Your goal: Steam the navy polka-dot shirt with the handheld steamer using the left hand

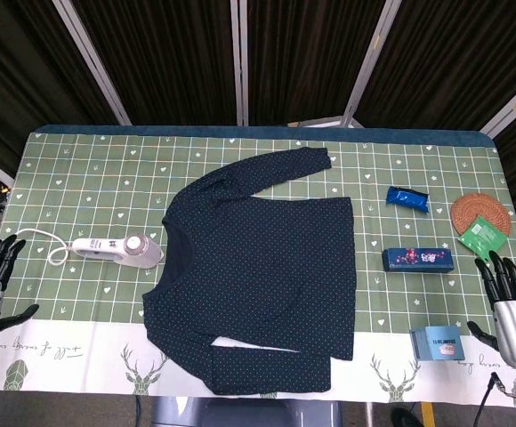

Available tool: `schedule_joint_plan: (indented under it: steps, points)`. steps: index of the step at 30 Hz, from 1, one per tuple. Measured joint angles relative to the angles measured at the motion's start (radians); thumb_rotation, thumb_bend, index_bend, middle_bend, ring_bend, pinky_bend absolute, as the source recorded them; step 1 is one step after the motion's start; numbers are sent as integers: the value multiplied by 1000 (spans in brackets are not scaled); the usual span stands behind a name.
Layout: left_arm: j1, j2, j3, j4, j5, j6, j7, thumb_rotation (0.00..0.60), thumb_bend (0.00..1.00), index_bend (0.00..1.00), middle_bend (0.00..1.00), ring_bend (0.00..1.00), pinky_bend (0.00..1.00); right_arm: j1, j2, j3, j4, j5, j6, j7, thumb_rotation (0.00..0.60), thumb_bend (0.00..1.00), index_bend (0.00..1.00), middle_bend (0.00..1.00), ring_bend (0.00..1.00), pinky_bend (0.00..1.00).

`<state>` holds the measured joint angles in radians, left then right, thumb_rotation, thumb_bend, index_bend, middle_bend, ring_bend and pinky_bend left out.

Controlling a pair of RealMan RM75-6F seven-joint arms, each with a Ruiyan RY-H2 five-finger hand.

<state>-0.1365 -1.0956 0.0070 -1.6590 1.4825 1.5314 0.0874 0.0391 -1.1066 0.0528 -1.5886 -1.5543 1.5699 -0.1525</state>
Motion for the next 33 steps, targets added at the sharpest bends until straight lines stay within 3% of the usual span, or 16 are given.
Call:
schedule_joint_plan:
  steps: [8,16,20,25,33]
  points:
    - [-1,-2,-5,14,4,-14,-4,600,0,0,0,0,0,0,2,-4,-2,-7,-3,8,600,0,0,0,0,0]
    - [-75,-45,-31,130,-19,-153,-46,600,4,0,0,0,0,12,0,-4,1,0,-34,15,600,0,0,0,0,0]
    - [-145,-86,-49,209,-39,-281,-85,600,154,0,0,0,0,18,-6,0,6,13,-48,13,600,0,0,0,0,0]
    - [-241,-178,-70,346,-53,-412,-114,600,261,0,0,0,0,24,-13,9,18,39,-66,9,600,0,0,0,0,0]
    - [-320,-297,-98,483,-79,-499,-114,600,275,0,0,0,0,29,-17,20,35,75,-86,15,600,0,0,0,0,0]
